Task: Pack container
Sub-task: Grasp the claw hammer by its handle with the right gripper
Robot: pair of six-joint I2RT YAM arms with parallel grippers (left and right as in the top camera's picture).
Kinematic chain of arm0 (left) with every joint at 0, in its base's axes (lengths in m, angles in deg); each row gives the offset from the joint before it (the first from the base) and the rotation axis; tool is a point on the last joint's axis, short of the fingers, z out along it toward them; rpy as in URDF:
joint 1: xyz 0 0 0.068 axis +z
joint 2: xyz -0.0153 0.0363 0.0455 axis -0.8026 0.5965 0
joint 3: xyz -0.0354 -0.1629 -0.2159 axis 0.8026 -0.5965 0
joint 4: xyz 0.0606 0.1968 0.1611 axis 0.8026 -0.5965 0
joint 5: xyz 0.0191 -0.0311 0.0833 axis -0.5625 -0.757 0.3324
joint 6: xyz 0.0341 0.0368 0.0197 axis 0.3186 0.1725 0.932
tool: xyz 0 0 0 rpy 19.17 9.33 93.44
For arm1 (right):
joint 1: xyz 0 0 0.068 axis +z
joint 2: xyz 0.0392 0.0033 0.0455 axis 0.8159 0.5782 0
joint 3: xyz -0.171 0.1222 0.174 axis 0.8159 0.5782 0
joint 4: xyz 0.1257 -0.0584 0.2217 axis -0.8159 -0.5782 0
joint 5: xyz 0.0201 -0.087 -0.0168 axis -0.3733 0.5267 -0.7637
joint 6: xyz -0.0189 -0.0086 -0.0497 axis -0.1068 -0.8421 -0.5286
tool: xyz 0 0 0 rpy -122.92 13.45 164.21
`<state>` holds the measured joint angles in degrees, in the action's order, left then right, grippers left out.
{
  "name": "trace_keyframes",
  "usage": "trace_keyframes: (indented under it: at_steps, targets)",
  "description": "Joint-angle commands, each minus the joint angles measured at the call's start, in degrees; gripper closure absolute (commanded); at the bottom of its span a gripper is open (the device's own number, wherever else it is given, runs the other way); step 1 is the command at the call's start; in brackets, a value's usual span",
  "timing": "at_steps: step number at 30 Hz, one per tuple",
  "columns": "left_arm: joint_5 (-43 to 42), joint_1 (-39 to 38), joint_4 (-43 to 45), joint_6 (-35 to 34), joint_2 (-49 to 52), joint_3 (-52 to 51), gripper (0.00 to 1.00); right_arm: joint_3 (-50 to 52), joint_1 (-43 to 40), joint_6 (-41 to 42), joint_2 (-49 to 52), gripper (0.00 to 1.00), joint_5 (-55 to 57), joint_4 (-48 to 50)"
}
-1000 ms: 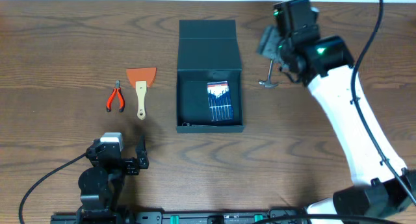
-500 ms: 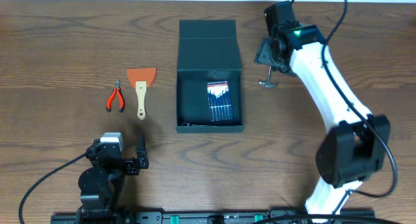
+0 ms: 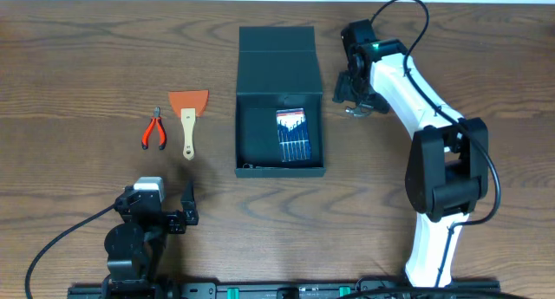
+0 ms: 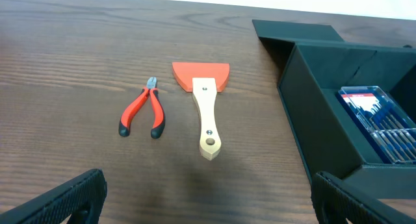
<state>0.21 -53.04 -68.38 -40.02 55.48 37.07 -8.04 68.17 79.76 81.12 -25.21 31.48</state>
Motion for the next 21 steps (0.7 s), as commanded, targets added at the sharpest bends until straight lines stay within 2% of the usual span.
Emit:
trace_keyframes:
  at_steps: [1, 11, 21]
  targets:
    - [0.28, 0.35, 0.0, -0.07, -0.26, -1.16, 0.02, 0.07, -1.73, -1.51, 1.07, 0.18, -1.81, 0.11]
    - [0.28, 0.35, 0.0, -0.07, -0.26, -1.16, 0.02, 0.07, -3.23, -11.08, 1.55, 0.18, -11.1, 3.13]
    - [0.28, 0.35, 0.0, -0.07, -0.26, -1.16, 0.01, 0.63, -4.5, -11.5, 1.55, 0.15, -11.15, 3.34]
